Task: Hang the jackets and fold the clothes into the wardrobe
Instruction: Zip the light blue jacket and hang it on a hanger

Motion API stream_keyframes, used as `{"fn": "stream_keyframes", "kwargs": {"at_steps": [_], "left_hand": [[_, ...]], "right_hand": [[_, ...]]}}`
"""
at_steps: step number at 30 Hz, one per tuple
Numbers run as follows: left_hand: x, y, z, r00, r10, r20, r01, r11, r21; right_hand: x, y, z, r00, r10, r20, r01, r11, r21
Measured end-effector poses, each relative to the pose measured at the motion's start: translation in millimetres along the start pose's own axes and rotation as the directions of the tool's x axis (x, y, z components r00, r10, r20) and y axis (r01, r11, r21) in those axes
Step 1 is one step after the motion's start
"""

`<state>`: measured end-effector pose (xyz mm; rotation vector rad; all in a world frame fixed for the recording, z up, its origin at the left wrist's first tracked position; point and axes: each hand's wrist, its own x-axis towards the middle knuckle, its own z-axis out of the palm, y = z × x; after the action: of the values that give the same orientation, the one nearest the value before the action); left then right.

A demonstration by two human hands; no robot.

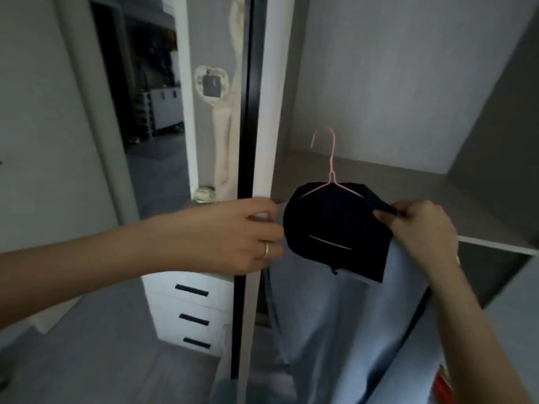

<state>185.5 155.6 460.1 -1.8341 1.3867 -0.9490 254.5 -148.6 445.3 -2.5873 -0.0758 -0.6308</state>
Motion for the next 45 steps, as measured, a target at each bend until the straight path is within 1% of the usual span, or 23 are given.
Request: {"fn": "stream_keyframes", "kwargs": {"at_steps": [1, 3, 6, 8, 11, 18, 20, 22, 24, 25, 26, 27, 28, 30, 31, 33, 34, 36, 38, 40, 41, 43, 45], "left_hand": [[-10.7, -3.2, -2.5, 1.000, 0.012, -0.009, -0.011, 0.996, 0.091], [-27.2, -5.0, -8.3, 1.000, -0.012, 0.023, 0.009, 0.990, 0.140], [-46.2, 1.1, -14.3, 0.989, -0.081, 0.124, 0.065, 0.990, 0.124], [-53.3, -1.1, -20.3, 0.980, -0.130, 0.151, 0.113, 0.987, 0.116], [-58.8, -4.7, -22.2, 0.946, -0.207, 0.248, 0.184, 0.976, 0.113], [-65.5, -11.3, -22.5, 0.869, -0.244, 0.431, 0.198, 0.969, 0.149], [-46.5, -8.4, -23.2, 0.792, -0.291, 0.536, 0.256, 0.956, 0.140], [-21.0, -5.8, -23.0, 0.666, -0.337, 0.665, 0.365, 0.925, 0.103], [2.4, 2.2, -14.7, 0.347, -0.351, 0.870, 0.485, 0.861, 0.154], [14.1, 7.5, -12.4, 0.218, -0.329, 0.919, 0.539, 0.825, 0.167], [24.9, 9.7, -14.3, 0.165, -0.301, 0.939, 0.622, 0.770, 0.138], [37.5, 9.6, -10.4, 0.174, -0.275, 0.946, 0.694, 0.716, 0.081], [47.5, 8.8, -1.8, 0.239, -0.264, 0.935, 0.735, 0.678, 0.004], [75.7, 0.8, 21.5, 0.417, -0.299, 0.858, 0.742, 0.657, -0.132], [91.5, -3.7, 35.7, 0.491, -0.340, 0.802, 0.741, 0.648, -0.179], [116.2, -12.5, 62.1, 0.556, -0.484, 0.676, 0.796, 0.545, -0.264], [126.5, -17.1, 71.8, 0.551, -0.558, 0.620, 0.827, 0.464, -0.317], [144.7, -21.5, 94.6, 0.534, -0.623, 0.571, 0.833, 0.274, -0.480], [164.9, -21.6, 111.7, 0.549, -0.614, 0.566, 0.739, 0.041, -0.672], [194.6, -21.1, 121.8, 0.547, -0.612, 0.571, 0.620, -0.162, -0.768], [203.7, -19.2, 125.1, 0.539, -0.612, 0.579, 0.569, -0.243, -0.786], [239.3, -25.3, 130.4, 0.547, -0.632, 0.549, 0.432, -0.348, -0.832], [271.2, -30.9, 130.0, 0.501, -0.688, 0.525, 0.296, -0.434, -0.851]], "right_hand": [[5.6, -6.6, 7.8, 1.000, -0.010, 0.012, 0.010, 1.000, 0.007], [17.2, -19.5, 20.6, 1.000, -0.018, 0.019, 0.017, 1.000, 0.009], [30.3, -34.3, 33.6, 0.999, -0.033, 0.025, 0.032, 0.999, 0.019], [35.9, -38.5, 38.8, 0.999, -0.034, 0.031, 0.034, 0.999, 0.025], [40.5, -39.8, 44.9, 0.998, -0.032, 0.045, 0.032, 0.999, 0.012], [40.1, -33.7, 45.5, 0.998, -0.016, 0.068, 0.014, 0.999, 0.033], [41.7, -35.0, 46.2, 0.995, -0.005, 0.098, 0.002, 1.000, 0.023], [42.1, -37.2, 49.1, 0.993, 0.007, 0.116, -0.009, 1.000, 0.020], [39.7, -40.0, 50.5, 0.995, 0.016, 0.102, -0.019, 0.999, 0.031], [37.7, -38.5, 50.2, 0.996, 0.019, 0.089, -0.023, 0.999, 0.047], [36.5, -37.7, 49.9, 0.997, 0.014, 0.082, -0.019, 0.998, 0.062], [35.0, -32.1, 46.2, 0.997, 0.030, 0.075, -0.036, 0.997, 0.072], [33.3, -24.8, 42.9, 0.996, 0.051, 0.073, -0.057, 0.995, 0.082], [30.4, -10.1, 39.1, 0.992, 0.107, 0.060, -0.113, 0.988, 0.107], [28.8, -4.0, 37.1, 0.990, 0.135, 0.043, -0.139, 0.984, 0.114], [26.5, 2.0, 36.0, 0.989, 0.146, -0.004, -0.145, 0.984, 0.108], [25.9, 3.0, 34.5, 0.988, 0.147, -0.035, -0.143, 0.986, 0.088], [24.9, 9.4, 28.5, 0.979, 0.173, -0.105, -0.169, 0.984, 0.046], [25.0, 17.5, 19.9, 0.963, 0.209, -0.173, -0.213, 0.977, -0.005], [25.1, 27.9, 10.1, 0.949, 0.225, -0.222, -0.244, 0.968, -0.063], [23.7, 29.9, 9.2, 0.946, 0.228, -0.231, -0.252, 0.965, -0.078], [27.7, 42.2, -4.9, 0.924, 0.249, -0.290, -0.295, 0.947, -0.129], [32.3, 48.4, -23.8, 0.910, 0.242, -0.338, -0.318, 0.928, -0.192]]}}
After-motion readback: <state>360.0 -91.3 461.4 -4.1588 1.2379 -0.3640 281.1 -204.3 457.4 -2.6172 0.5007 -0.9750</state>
